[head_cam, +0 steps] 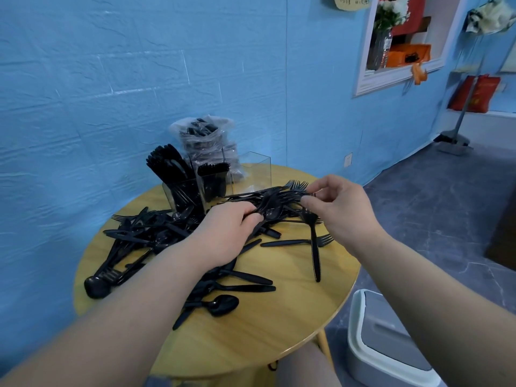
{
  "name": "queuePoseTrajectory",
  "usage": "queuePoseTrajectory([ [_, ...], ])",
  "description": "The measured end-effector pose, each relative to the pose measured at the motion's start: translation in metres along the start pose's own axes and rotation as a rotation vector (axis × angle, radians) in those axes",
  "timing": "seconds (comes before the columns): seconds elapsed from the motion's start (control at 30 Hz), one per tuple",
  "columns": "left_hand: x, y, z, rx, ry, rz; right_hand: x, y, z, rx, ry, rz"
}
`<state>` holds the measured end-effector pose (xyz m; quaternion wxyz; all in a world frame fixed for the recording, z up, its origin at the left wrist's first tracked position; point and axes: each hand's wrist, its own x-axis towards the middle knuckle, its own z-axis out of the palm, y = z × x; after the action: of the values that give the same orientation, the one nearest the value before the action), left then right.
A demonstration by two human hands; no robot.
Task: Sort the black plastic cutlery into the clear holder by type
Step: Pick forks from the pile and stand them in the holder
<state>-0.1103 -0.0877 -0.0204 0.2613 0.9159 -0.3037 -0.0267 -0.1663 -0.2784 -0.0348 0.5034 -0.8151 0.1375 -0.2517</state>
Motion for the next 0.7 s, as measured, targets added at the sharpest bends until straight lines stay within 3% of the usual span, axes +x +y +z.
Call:
queuePoseTrajectory([
  [0.1, 0.000, -0.007, 0.004, -0.072, 0.032, -0.054, 0.001, -0.001, -0.005, 0.088, 0.012, 0.050],
  [0.23, 0.001, -0.010, 0.009, -0.050, 0.051, -0.053, -0.001, 0.000, -0.010, 0.298, -0.171, 0.189],
  [0.33, 0.001, -0.008, 0.013, -0.060, 0.045, -0.066, -0.001, 0.003, -0.008, 0.178, -0.207, 0.157],
  [0.7, 0.008, 0.003, 0.030, -0.068, -0.078, -0.030, 0.005, 0.013, -0.002, -0.076, -0.053, 0.056],
])
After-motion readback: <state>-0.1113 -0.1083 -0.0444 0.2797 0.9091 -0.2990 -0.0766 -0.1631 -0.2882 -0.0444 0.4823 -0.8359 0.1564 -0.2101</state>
